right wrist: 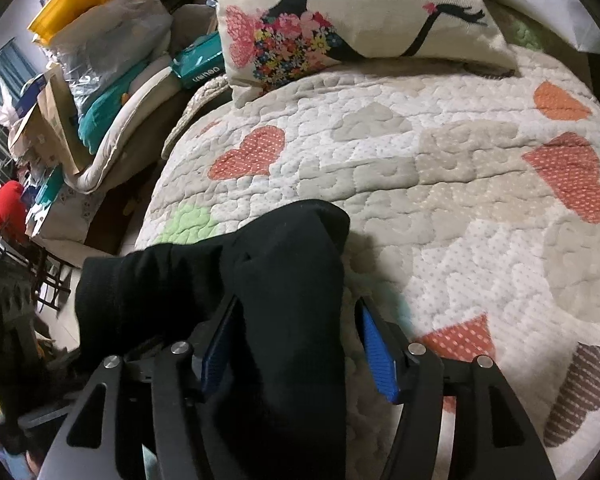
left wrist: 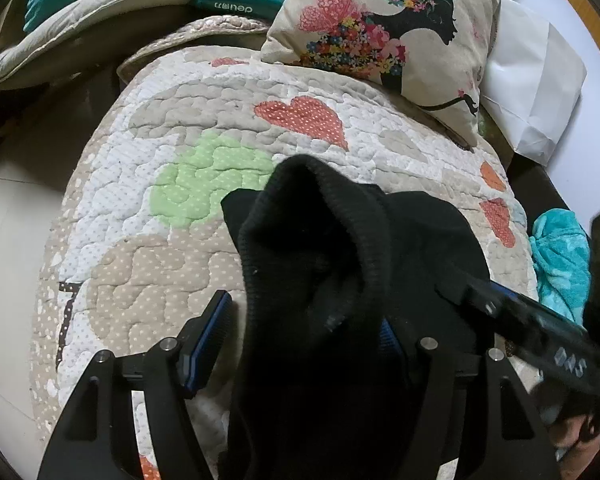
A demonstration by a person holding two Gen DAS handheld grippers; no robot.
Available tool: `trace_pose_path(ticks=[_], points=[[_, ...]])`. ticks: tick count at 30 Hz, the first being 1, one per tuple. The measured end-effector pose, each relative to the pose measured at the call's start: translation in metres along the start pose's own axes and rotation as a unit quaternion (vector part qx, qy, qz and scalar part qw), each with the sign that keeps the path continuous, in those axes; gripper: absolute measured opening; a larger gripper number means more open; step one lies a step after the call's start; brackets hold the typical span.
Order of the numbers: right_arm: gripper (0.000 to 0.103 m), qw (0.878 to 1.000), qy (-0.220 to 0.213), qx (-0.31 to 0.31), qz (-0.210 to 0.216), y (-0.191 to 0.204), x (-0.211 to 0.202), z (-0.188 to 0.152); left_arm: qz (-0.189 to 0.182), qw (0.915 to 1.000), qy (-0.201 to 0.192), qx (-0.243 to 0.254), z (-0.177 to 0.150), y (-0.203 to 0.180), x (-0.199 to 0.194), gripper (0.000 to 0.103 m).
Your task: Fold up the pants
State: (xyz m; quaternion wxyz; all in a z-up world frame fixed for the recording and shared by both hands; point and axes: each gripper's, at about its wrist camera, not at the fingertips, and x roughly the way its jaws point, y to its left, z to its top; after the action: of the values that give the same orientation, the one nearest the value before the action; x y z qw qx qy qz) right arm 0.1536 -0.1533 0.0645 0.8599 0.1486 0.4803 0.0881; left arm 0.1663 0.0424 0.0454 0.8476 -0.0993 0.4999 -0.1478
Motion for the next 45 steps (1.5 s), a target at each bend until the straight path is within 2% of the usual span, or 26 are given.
trace_pose_path(ticks=[4, 10, 14, 22, 30, 34, 37, 40, 43, 45], points=[[0.069, 1.000, -0.008, -0.012, -0.008, -0.002, -0.015, -0.016, 0.003, 1.0000, -0.001, 0.000, 0.000, 0.000, -0.002, 0.068], [0.073, 1.000, -0.018, 0.004, -0.013, -0.011, -0.019, -0.036, 0.007, 1.0000, 0.001, 0.001, -0.001, 0.001, 0.000, 0.068], [0.076, 1.000, -0.019, 0.005, -0.024, -0.013, -0.013, -0.038, 0.013, 0.9999, 0.001, 0.000, -0.002, 0.006, 0.003, 0.077], [0.080, 0.999, -0.020, 0.007, -0.028, -0.015, -0.015, -0.040, 0.036, 0.9990, 0.003, 0.028, -0.005, 0.002, -0.005, 0.078], [0.080, 0.998, -0.024, -0.010, -0.053, -0.011, -0.045, -0.047, 0.044, 0.9987, 0.007, 0.023, -0.012, 0.009, -0.027, 0.078], [0.080, 0.998, -0.034, -0.005, -0.058, -0.009, -0.060, -0.049, 0.034, 0.9992, -0.019, 0.007, -0.008, 0.011, -0.047, 0.077], [0.080, 0.998, -0.037, 0.004, -0.045, -0.005, -0.062, -0.041, 0.045, 0.9982, -0.039, -0.012, 0.001, 0.018, -0.052, 0.077], [0.080, 0.999, -0.036, 0.021, -0.024, -0.001, -0.052, -0.025, 0.026, 0.9977, -0.030, -0.056, 0.010, 0.034, -0.039, 0.077], [0.076, 0.999, -0.032, 0.028, -0.025, 0.004, -0.035, -0.009, -0.002, 0.9942, -0.018, -0.106, 0.014, 0.051, -0.027, 0.077], [0.075, 0.999, -0.037, 0.024, -0.030, 0.010, -0.026, 0.001, 0.011, 0.9945, -0.010, -0.104, 0.017, 0.052, -0.020, 0.079]])
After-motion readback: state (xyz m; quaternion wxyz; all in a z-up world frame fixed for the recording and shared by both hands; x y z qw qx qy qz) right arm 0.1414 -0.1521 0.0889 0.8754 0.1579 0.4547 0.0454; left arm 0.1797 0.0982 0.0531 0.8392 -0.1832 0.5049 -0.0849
